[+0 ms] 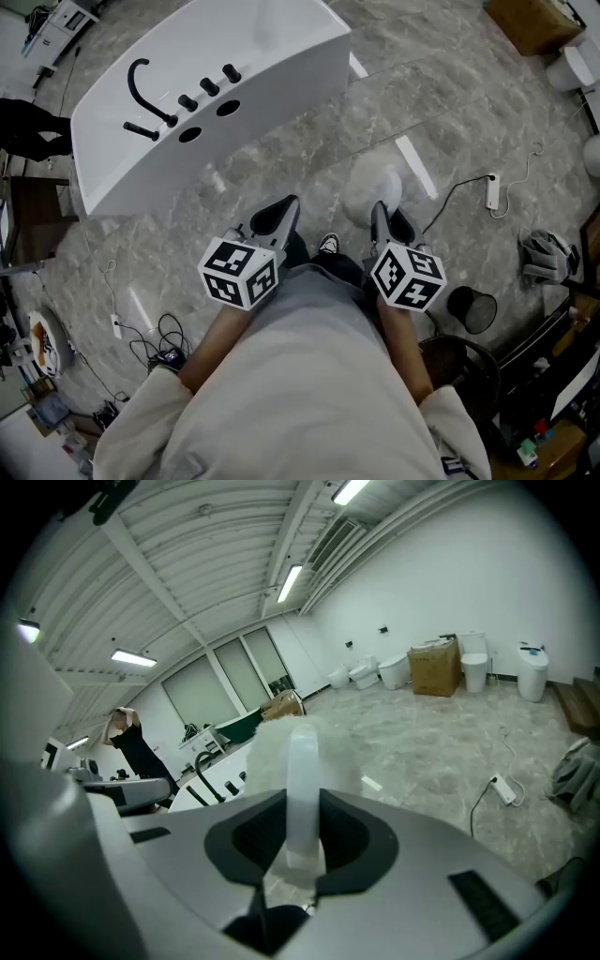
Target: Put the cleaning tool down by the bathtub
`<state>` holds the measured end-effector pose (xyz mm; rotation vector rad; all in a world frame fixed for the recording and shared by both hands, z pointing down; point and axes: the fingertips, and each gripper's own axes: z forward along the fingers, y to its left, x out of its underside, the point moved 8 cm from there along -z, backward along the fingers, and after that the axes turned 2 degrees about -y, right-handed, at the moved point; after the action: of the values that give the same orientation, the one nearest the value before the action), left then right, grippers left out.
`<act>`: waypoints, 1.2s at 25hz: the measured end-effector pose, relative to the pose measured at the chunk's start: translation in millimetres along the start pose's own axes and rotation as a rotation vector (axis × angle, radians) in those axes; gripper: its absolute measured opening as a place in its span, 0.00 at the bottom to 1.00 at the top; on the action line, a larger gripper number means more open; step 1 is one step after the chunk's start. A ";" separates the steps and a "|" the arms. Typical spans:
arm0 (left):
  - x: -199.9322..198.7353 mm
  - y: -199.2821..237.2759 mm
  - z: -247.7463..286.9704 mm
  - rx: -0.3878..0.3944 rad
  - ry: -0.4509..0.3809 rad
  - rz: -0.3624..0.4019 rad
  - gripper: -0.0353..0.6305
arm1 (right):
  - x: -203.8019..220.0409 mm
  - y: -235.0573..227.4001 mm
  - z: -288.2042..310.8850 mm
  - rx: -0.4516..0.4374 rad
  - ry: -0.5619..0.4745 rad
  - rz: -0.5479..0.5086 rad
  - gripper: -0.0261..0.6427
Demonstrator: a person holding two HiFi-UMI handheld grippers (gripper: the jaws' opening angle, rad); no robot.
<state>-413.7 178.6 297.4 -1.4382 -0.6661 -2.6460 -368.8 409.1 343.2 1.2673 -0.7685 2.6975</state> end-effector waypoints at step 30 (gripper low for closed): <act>-97.1 89.1 104.9 0.042 -0.032 -0.052 0.06 | -91.6 4.0 116.9 0.040 -0.008 -0.021 0.15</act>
<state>-254.1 124.8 298.8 -1.4753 -0.7676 -2.6354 -227.1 365.1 336.8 1.2881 -0.7019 2.7060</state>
